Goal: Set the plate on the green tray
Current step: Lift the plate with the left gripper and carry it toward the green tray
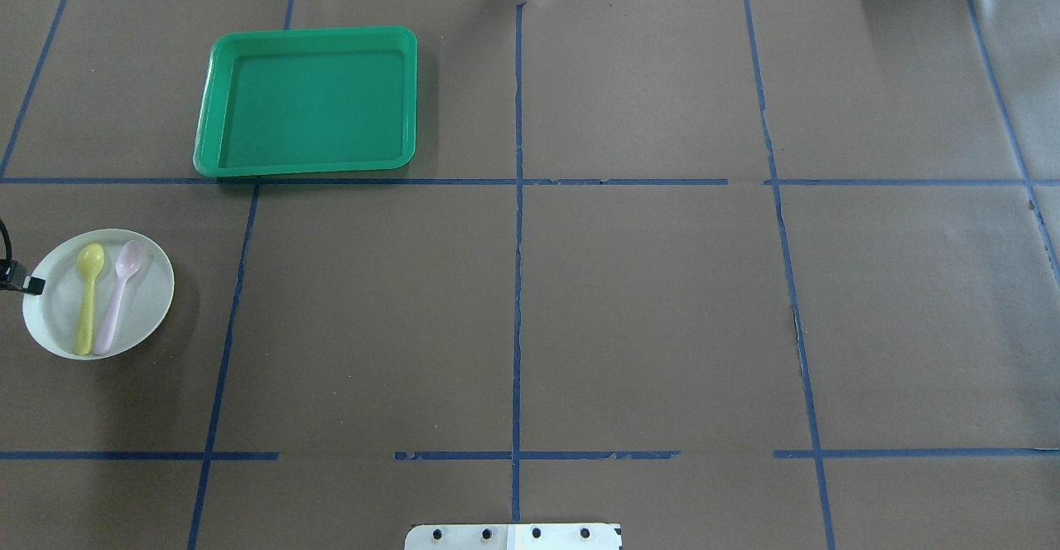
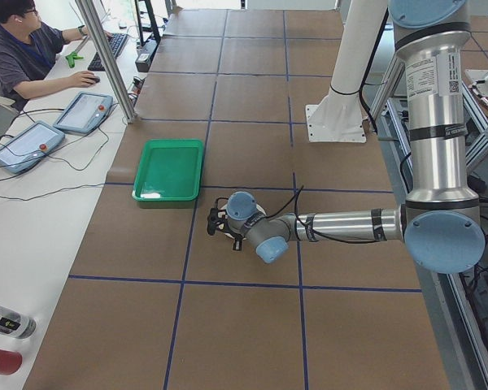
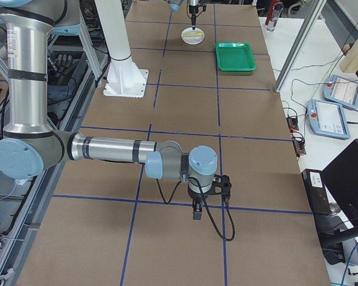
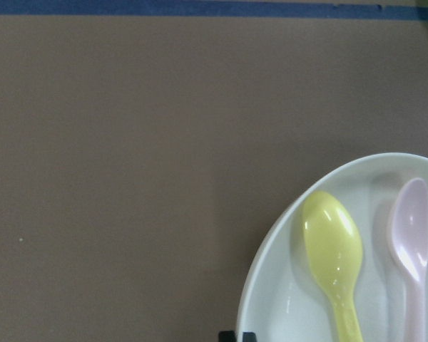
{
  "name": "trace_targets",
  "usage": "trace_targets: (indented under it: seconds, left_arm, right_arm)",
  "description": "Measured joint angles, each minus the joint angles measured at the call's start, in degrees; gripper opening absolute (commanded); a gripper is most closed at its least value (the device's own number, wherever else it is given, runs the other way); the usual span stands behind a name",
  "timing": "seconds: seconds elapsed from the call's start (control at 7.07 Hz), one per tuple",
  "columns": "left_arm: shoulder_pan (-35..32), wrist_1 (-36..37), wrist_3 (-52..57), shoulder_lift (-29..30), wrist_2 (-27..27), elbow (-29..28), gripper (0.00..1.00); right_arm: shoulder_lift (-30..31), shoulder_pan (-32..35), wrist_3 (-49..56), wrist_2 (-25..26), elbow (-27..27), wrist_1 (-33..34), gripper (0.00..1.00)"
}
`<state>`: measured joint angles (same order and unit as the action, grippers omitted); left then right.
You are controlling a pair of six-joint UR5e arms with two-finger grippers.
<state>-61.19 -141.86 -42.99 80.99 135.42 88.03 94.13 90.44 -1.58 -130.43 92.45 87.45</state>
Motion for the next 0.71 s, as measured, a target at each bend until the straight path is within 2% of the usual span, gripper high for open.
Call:
trace_targets:
  seconds: [0.28,0.57,0.71]
  left_arm:
    - [-2.4,5.8,3.3,-0.9,4.6,4.4,0.0]
    - [-5.9,17.5,6.0,0.0,7.2,11.1,0.0]
    - [-7.2,23.6,6.3,2.5,7.5,13.0,0.0]
  right_arm:
    - [0.0,0.0,0.0,0.0,0.0,0.0,1.0]
    - [0.0,0.0,0.0,0.0,0.0,0.0,1.0]
    - [0.0,0.0,0.0,0.0,0.0,0.0,1.0]
